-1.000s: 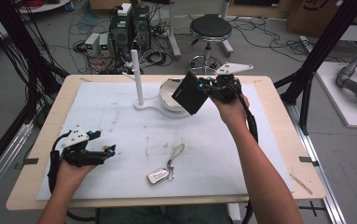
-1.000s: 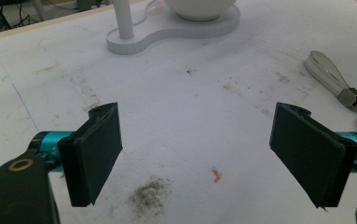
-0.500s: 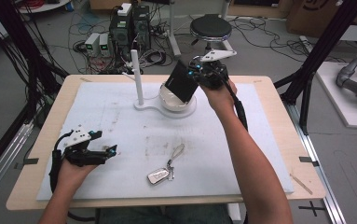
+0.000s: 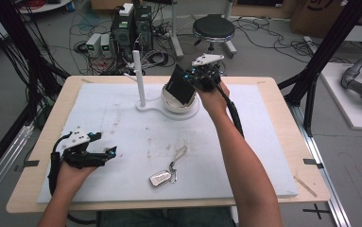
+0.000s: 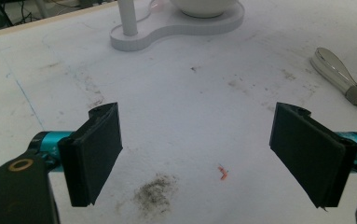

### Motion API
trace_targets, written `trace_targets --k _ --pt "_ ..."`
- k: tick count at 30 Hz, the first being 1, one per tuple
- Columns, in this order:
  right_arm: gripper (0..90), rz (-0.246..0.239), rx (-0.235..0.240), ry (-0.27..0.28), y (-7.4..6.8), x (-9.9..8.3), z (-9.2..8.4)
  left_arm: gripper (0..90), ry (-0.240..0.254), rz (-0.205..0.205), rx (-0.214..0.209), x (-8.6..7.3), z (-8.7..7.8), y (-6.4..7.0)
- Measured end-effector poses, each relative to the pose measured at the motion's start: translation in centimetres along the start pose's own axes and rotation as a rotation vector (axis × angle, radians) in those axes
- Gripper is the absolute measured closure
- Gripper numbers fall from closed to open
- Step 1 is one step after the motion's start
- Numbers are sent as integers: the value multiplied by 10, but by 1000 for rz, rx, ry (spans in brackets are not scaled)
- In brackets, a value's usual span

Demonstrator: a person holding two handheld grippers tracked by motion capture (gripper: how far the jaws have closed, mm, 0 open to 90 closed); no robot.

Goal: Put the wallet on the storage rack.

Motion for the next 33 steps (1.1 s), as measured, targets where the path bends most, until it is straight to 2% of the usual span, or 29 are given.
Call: trace_targets --k 5,12,16,18,20,23,24,25,26,28,30,33 --pt "835 -14 -17 -13 3 -3 4 167 0 2 1 0 0 0" --pt "835 17 -29 -17 6 -17 12 167 -2 8 -2 0 0 1" --pt "835 29 -13 -50 1 -25 22 167 -1 8 -3 0 0 1" --pt "835 -2 -20 -57 -3 -27 27 167 -3 11 -3 0 0 1" --pt "833 -7 -18 -58 -6 -30 31 167 -4 12 -4 0 0 1" --pt "806 40 4 -45 -8 -30 33 167 -2 6 -3 0 -1 1" --pt "763 48 9 -44 -9 -30 33 167 -3 7 -5 0 -1 1" --pt "652 52 13 -46 -9 -30 33 167 -1 6 -4 0 -1 1" --pt "549 64 -2 -77 -8 -31 32 167 0 5 -3 0 -1 1" --pt "538 58 -3 -87 -8 -31 29 167 -1 4 -3 0 -2 0" --pt "484 52 -12 -79 -7 -29 22 167 -2 5 -3 -1 -2 0" --pt "439 66 -21 -49 -2 -24 3 167 -1 1 -2 0 -1 0"
Point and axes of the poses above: each handheld gripper's, and its own axes: z roughly forward along the jaws, x roughly out of its top, y roughly to its right, the point moved 6 cm from there along z, roughly forward along the jaws, and after that the axes turned 9 degrees about x, right-handed, at the moved point
